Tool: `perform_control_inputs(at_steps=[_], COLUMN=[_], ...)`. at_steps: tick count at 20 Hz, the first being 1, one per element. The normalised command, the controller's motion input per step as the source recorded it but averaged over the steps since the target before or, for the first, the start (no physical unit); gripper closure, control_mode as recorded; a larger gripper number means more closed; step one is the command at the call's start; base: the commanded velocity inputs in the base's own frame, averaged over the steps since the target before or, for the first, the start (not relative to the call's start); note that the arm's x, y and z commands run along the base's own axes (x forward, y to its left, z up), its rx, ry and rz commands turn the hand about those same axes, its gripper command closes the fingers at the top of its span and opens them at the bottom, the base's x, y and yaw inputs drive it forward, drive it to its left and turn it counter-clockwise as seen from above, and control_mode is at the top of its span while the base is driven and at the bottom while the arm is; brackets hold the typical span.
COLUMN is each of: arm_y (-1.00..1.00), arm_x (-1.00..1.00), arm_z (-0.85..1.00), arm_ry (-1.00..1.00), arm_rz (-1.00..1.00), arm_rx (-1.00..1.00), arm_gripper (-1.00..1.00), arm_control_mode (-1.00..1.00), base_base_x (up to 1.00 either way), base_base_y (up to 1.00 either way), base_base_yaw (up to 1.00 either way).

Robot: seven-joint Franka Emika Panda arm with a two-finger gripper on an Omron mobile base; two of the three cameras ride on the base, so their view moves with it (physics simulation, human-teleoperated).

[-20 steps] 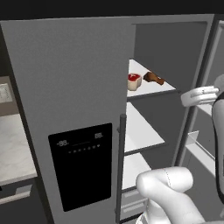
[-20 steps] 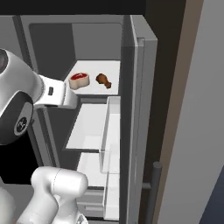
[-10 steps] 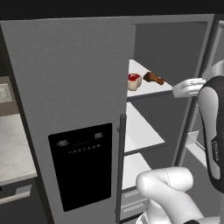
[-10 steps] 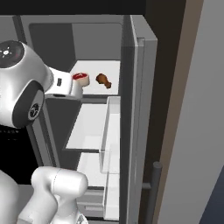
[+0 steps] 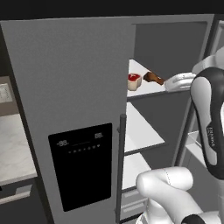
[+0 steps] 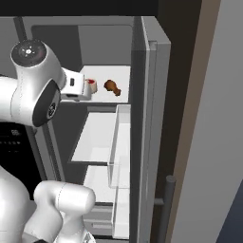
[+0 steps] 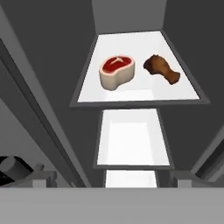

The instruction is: Gather the cucumber and squash from the fridge and place them on a tray on the dining counter. Then gather the steak and chicken drumstick from the fridge and place them on the other tray.

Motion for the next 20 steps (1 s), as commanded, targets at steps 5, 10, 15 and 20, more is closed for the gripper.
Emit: perform_control_inputs(at_steps=[5,10,15,20], arm_y=[0.33,0.15,0.0,0.0], arm_x=[0.36,0.52,0.56,0.52], arm_z=[0.0,0.0,-0.02,-0.11], arm_ry=[0.0,0.0,0.0,0.0], arm_rz=[0.12,0.08,0.03,0.0], arm_rx=[0.01,0.0,0.0,0.0], arm_gripper=[-1.0,-1.0,-1.0,-1.0], arm_control_mode=[-1.0,-1.0,-1.0,-1.0], base_base_x=[0.0,0.0,0.0,0.0], base_base_y=[0.0,0.0,0.0,0.0], base_base_yaw=[0.0,0.0,0.0,0.0])
